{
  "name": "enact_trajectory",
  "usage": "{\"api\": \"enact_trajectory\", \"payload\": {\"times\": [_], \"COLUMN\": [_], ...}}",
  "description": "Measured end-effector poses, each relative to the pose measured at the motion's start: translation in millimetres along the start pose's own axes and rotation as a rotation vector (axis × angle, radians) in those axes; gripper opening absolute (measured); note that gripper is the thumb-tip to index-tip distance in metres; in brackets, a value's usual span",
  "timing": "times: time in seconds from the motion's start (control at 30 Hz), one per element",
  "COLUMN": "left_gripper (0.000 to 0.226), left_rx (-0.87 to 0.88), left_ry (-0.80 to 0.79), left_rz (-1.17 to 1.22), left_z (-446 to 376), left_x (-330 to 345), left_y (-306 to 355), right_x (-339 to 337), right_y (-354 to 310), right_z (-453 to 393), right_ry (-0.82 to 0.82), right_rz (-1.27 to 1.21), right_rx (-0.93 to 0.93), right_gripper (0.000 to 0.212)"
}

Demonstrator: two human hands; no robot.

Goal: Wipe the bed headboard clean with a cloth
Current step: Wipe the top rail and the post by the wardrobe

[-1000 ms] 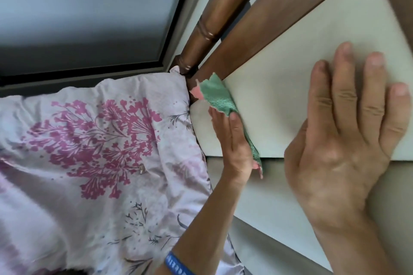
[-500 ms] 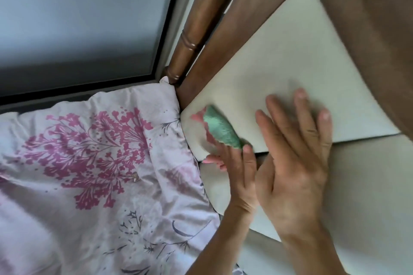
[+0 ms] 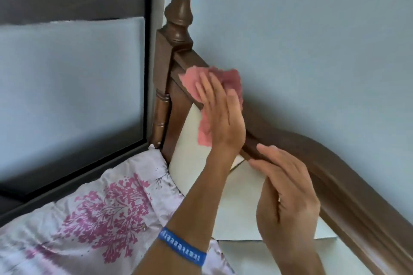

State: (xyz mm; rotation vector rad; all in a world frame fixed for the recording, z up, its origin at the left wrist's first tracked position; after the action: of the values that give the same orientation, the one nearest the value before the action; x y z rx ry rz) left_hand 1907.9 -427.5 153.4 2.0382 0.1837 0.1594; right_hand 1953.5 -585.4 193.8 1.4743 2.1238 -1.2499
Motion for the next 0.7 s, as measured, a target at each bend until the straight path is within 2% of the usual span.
{"api": "enact_trajectory", "payload": {"times": [0.1,0.17,0.2,0.27,0.37,0.43,0.6,0.7], "left_gripper": [0.058,0.064,0.066,0.063,0.061,0.063,0.075,0.07], "left_rx": [0.043,-0.129,-0.157,-0.104,-0.319,-0.353,-0.327,-0.421], "left_ry": [0.069,0.046,0.045,0.082,0.147,0.122,0.043,0.154], "left_rz": [0.054,0.116,0.1,0.044,0.167,0.176,0.339,0.29], "left_z": [-4,-9,-11,-16,-45,-53,-8,-67], "left_x": [-10,-12,-13,-13,-22,-26,-21,-35], "left_y": [8,6,4,2,-14,-15,1,-12], "right_x": [6,13,17,22,32,40,44,44], "right_y": [-5,-9,-11,-10,-9,-9,-6,-8], "right_z": [-11,-18,-22,-36,-56,-59,-52,-56], "right_ry": [-0.034,-0.071,-0.089,-0.118,-0.169,-0.192,-0.301,-0.327], "right_rz": [0.022,0.066,0.087,0.153,0.299,0.405,0.568,0.539], "right_rx": [0.012,0.003,-0.013,-0.051,-0.024,0.004,-0.014,0.021], "right_gripper": [0.034,0.033,0.033,0.035,0.038,0.038,0.044,0.04]}}
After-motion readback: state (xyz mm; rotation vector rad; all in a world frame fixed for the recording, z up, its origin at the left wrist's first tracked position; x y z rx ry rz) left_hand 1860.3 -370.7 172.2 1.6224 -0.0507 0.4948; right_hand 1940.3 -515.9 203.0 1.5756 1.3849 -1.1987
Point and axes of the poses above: each hand's wrist, its own z-axis away from the middle knuckle, its own x-axis out of the palm, y = z × x, the point moved 1 cm from there along -z, towards the middle knuckle, and after that the axes turned 14 degrees about x, right-handed, at the moved point
